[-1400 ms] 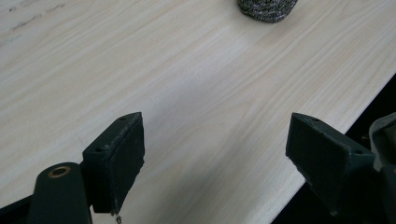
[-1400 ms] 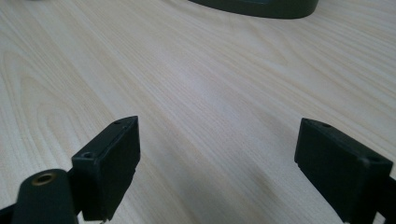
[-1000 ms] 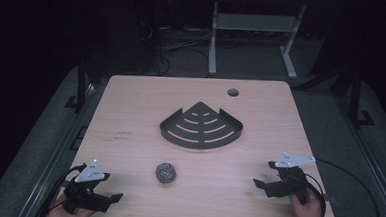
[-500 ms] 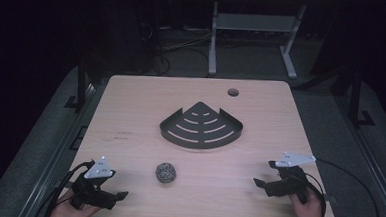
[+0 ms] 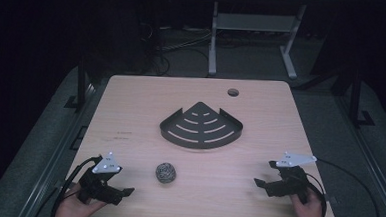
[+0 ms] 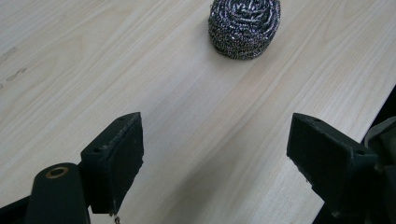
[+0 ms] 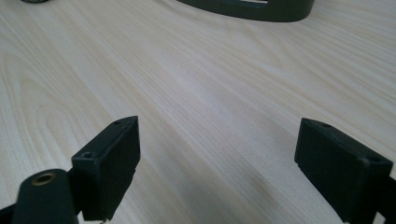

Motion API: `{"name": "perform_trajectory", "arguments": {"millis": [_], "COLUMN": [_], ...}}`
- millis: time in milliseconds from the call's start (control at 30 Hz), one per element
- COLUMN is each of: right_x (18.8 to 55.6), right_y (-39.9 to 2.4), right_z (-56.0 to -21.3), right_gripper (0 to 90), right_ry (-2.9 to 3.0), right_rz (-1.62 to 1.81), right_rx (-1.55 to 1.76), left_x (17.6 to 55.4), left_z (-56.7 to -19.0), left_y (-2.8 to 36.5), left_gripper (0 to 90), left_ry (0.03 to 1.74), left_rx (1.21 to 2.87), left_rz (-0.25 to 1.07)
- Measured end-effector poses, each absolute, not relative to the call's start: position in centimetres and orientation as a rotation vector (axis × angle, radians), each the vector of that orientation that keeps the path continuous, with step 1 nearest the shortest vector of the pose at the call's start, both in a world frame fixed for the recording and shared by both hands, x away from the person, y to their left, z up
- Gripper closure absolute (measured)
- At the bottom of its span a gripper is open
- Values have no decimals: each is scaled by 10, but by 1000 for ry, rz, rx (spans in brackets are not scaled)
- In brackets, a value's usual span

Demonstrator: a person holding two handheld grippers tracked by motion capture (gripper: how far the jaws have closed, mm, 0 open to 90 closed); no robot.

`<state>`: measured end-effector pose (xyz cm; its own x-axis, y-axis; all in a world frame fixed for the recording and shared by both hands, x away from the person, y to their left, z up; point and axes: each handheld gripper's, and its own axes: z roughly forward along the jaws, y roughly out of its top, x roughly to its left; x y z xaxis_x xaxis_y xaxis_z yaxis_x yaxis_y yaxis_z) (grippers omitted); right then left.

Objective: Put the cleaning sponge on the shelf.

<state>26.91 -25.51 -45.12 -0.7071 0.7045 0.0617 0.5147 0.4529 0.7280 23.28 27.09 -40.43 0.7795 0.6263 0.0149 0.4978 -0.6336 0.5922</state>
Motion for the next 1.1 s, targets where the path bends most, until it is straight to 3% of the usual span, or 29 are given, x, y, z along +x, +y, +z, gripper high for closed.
{"name": "perform_trajectory", "arguments": {"millis": [1100], "right_x": [268], "right_y": [-252], "right_z": [-449], "right_gripper": [138], "right_ry": [2454], "right_rz": [1112], "right_rx": [1029], "left_x": [249], "left_z": [-401], "left_y": [243], "left_gripper": [183], "left_ry": [762], "left_rx": [2454], "left_rz": [241]}}
